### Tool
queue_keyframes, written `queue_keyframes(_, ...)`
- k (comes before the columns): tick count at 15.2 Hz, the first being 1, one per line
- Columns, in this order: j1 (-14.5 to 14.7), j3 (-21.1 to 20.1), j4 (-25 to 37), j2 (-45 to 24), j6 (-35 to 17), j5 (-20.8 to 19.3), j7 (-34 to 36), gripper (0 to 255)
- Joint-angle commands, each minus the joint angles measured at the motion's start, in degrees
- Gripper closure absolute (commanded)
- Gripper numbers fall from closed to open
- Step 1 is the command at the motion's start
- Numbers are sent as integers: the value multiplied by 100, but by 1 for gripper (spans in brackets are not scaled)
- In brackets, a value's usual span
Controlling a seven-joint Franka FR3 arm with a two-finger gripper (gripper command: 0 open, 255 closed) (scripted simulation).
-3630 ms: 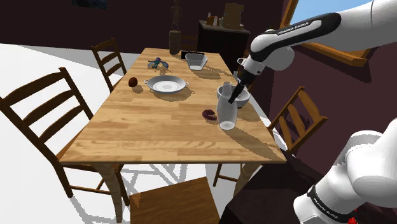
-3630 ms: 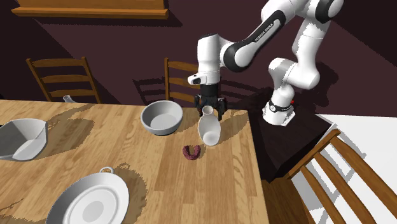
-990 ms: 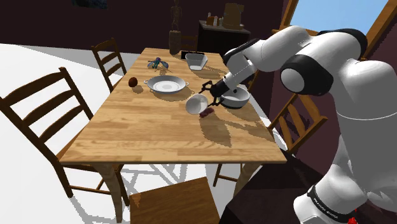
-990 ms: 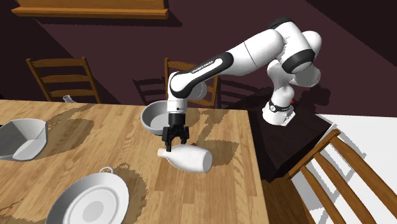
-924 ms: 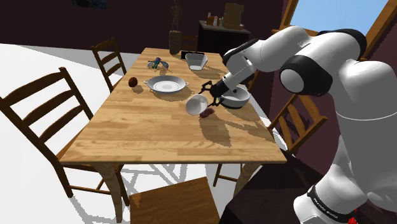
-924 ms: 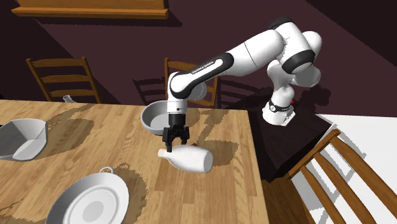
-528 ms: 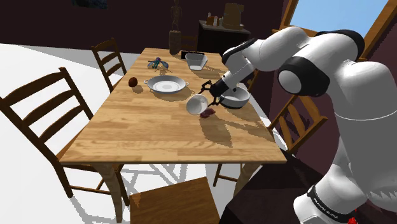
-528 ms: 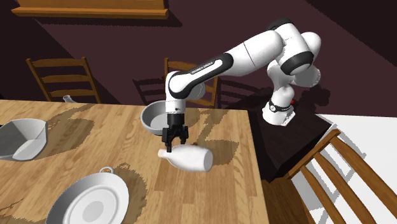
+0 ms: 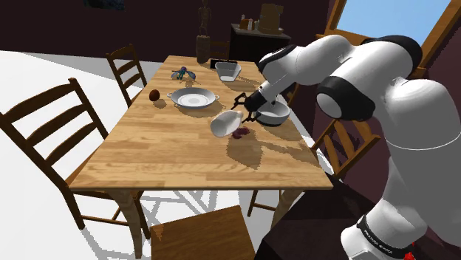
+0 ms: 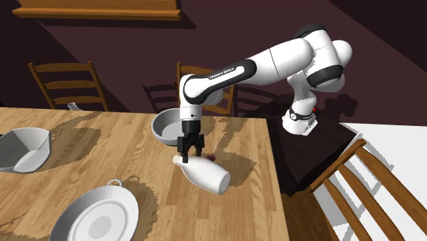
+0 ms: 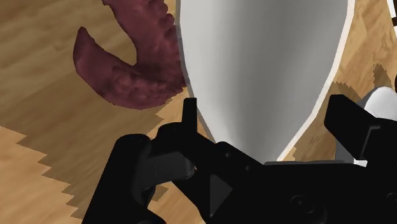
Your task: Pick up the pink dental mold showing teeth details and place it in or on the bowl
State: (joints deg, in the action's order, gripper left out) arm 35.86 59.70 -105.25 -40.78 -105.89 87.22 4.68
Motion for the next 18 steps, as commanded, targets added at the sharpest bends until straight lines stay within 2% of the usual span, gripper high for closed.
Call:
queue_keyframes(1,178,281,-98,-106,240,-960,-37,255)
queue_keyframes(9,698,1188,9,-308,894,-831,192,255)
queue_keyframes(16,875,1539,149,-139,1136,-1036,453,255)
queue_keyframes(17,844,1495,144,-172,1108,-987,419,255)
queue_keyframes(18,844,1495,144,-172,1107,-987,419,0)
